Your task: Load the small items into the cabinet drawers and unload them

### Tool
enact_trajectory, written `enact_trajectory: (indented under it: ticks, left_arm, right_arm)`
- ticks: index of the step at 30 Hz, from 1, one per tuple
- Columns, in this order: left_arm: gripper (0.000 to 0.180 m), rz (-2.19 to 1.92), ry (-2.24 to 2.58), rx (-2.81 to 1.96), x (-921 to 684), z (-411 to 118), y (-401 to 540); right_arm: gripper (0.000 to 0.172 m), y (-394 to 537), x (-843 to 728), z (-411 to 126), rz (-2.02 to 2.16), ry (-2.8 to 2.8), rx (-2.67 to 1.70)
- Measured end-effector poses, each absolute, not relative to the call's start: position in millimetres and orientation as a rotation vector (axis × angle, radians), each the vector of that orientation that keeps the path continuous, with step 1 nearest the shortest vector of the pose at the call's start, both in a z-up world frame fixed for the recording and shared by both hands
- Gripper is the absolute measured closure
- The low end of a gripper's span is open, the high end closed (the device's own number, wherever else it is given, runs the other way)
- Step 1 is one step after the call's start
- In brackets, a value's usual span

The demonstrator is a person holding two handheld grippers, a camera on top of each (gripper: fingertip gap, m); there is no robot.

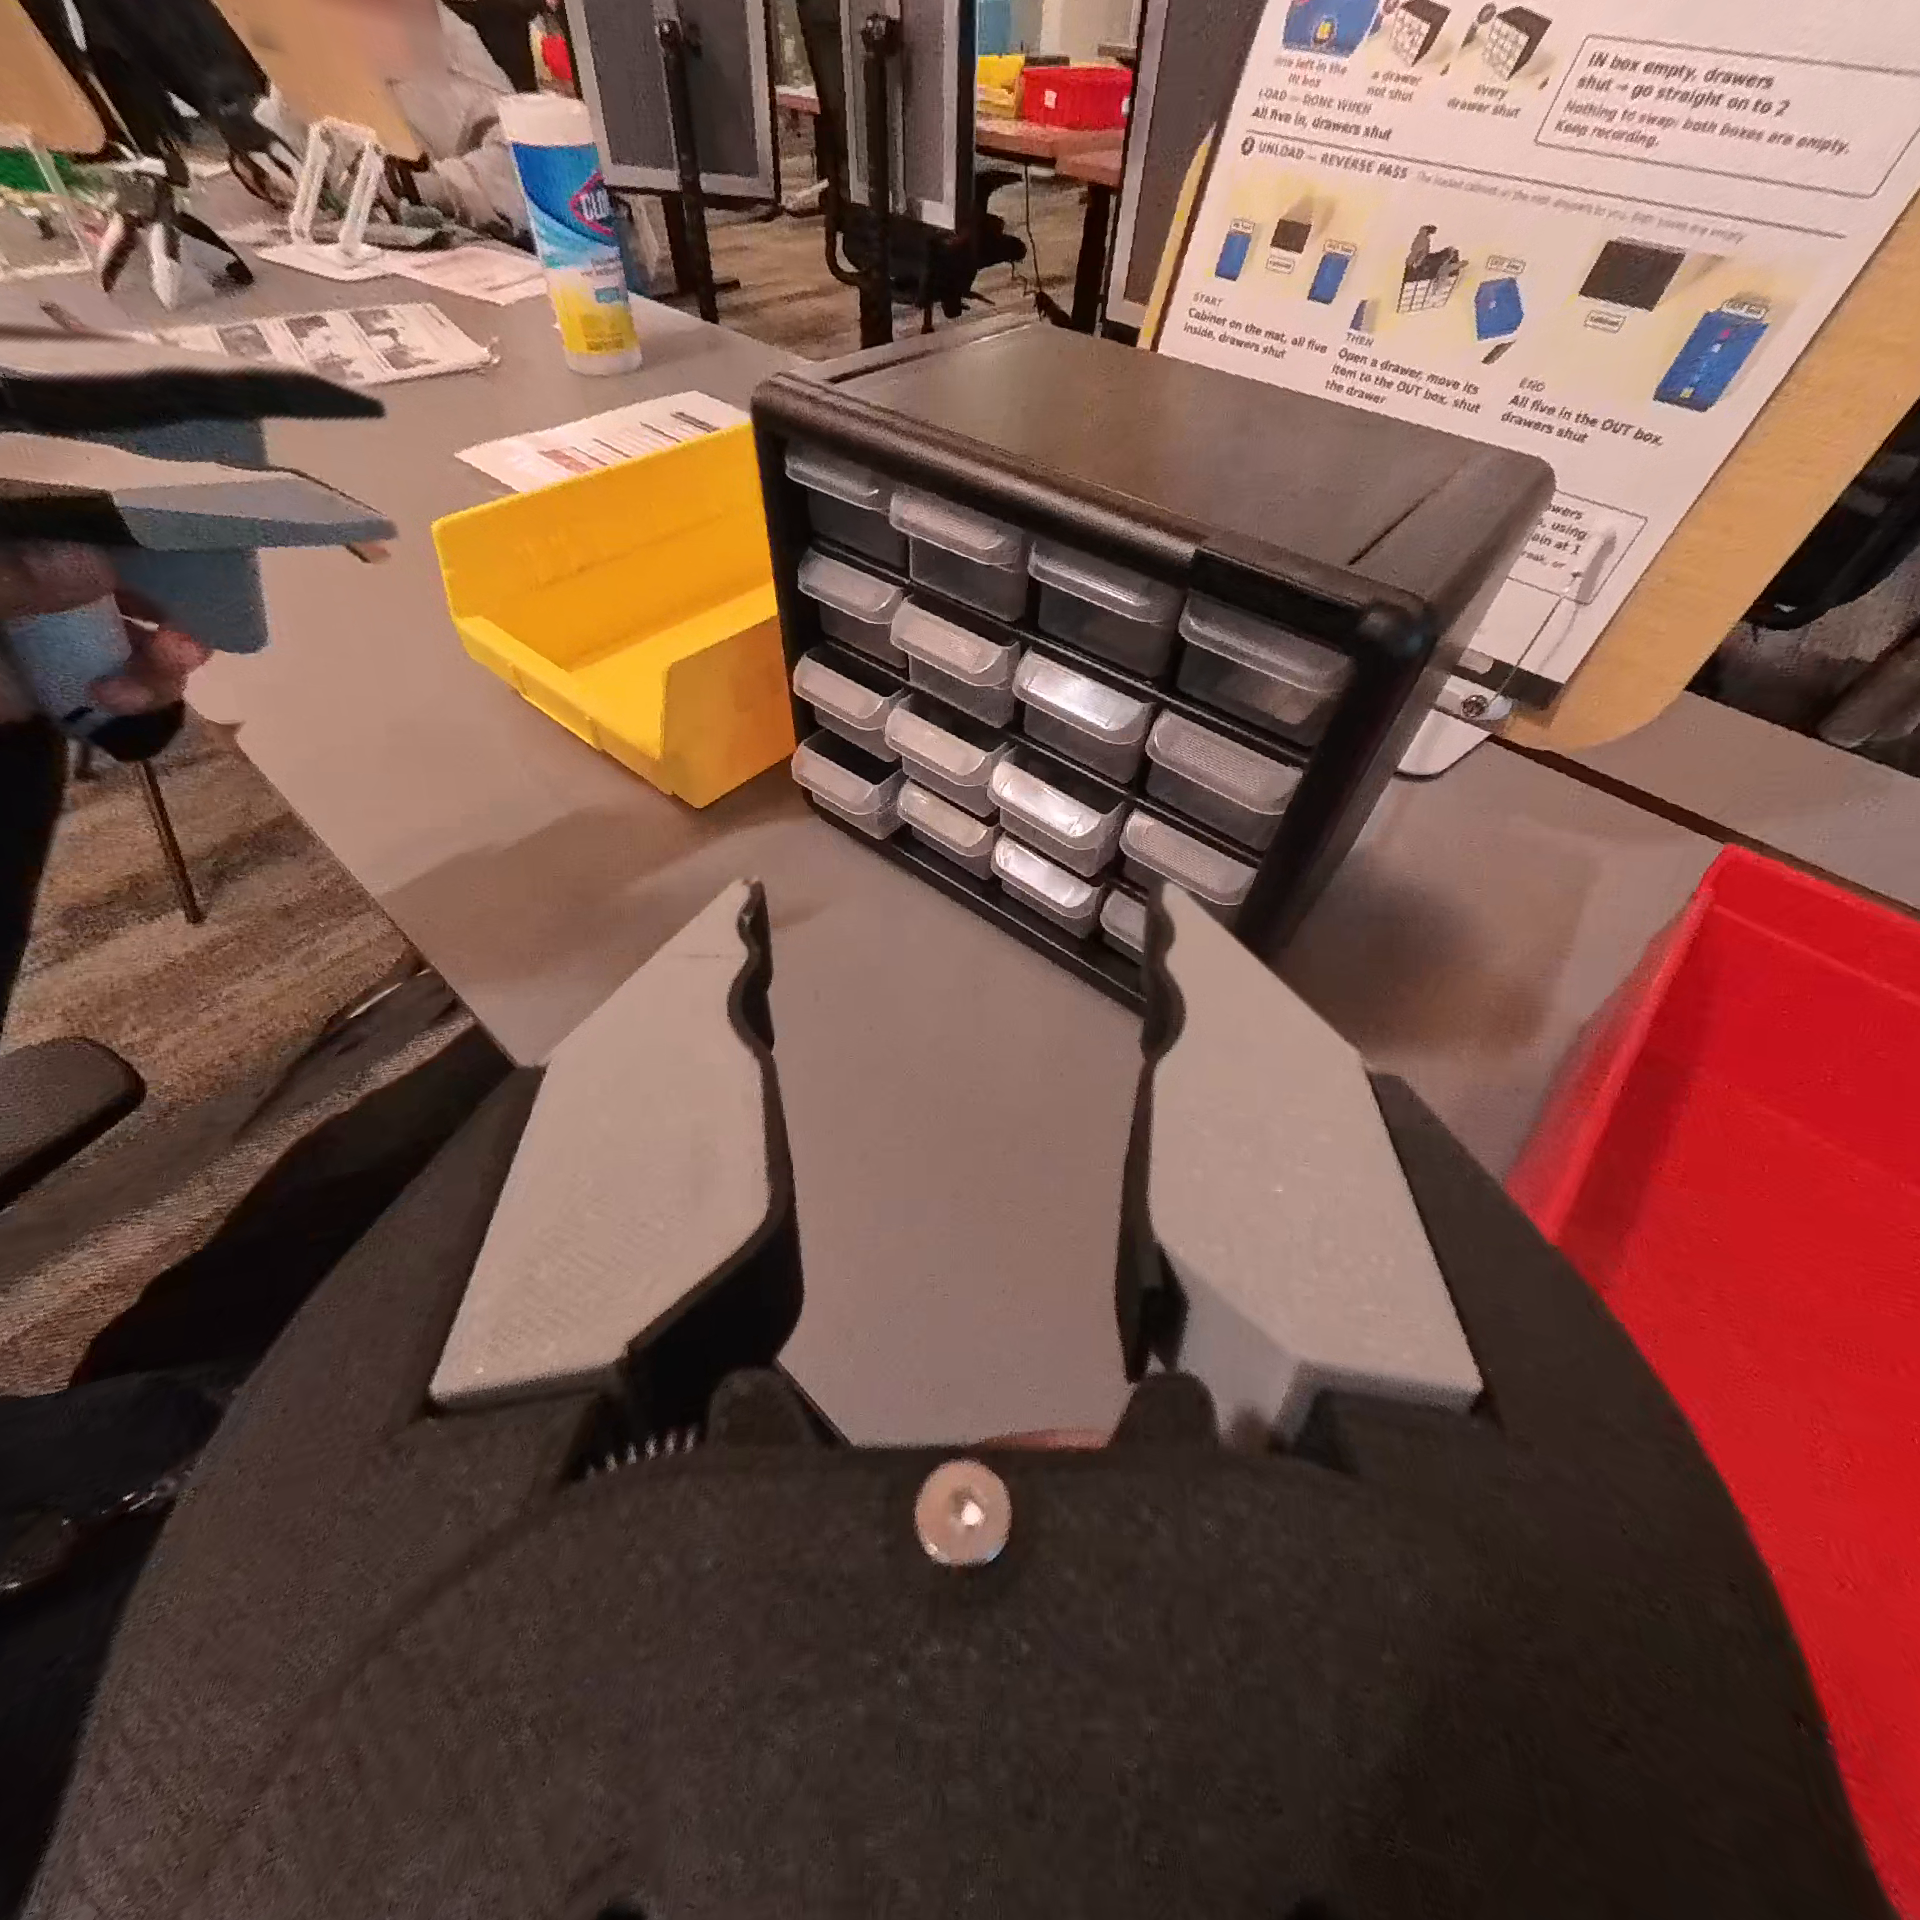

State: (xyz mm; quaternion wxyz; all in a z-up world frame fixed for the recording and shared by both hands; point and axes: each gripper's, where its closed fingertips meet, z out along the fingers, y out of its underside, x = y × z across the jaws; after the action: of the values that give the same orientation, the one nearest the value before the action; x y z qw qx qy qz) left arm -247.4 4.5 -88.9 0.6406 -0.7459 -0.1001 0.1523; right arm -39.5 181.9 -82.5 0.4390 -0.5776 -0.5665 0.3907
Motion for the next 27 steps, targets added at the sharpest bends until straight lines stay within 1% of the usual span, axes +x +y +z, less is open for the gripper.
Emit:
enact_trajectory:
  ticks: [1, 4, 9, 15, 19, 27]
  left_arm:
    - [0.104, 0.356, -0.224, -1.691, -246.7, -87.2, 1.6]
    - [0.103, 0.377, -0.214, -1.702, -245.8, -87.2, -7.1]
    - [0.104, 0.579, -0.186, -1.758, -260.3, -93.7, -29.1]
    - [0.112, 0.463, -0.243, -1.682, -259.1, -82.2, -32.0]
    - [0.112, 0.526, -0.244, -1.701, -265.4, -86.6, -34.7]
    - [0.112, 0.528, -0.249, -1.718, -271.6, -91.7, -32.9]
  right_arm:
    - [0.102, 180.8, -39.4, -83.1, 0.976, -1.406, -1.438]
    - [0.101, 179.4, -41.9, -85.8, 0.961, -1.404, -1.441]
    - [0.1, 174.9, -49.4, -96.7, 0.911, -1.442, -1.449]
    - [0.102, 173.9, -58.2, -103.3, 0.904, -1.457, -1.461]
    - [0.106, 172.2, -65.6, -101.4, 0.929, -1.454, -1.44]
    - [0.106, 178.3, -76.8, -107.7, 0.92, -1.455, -1.456]
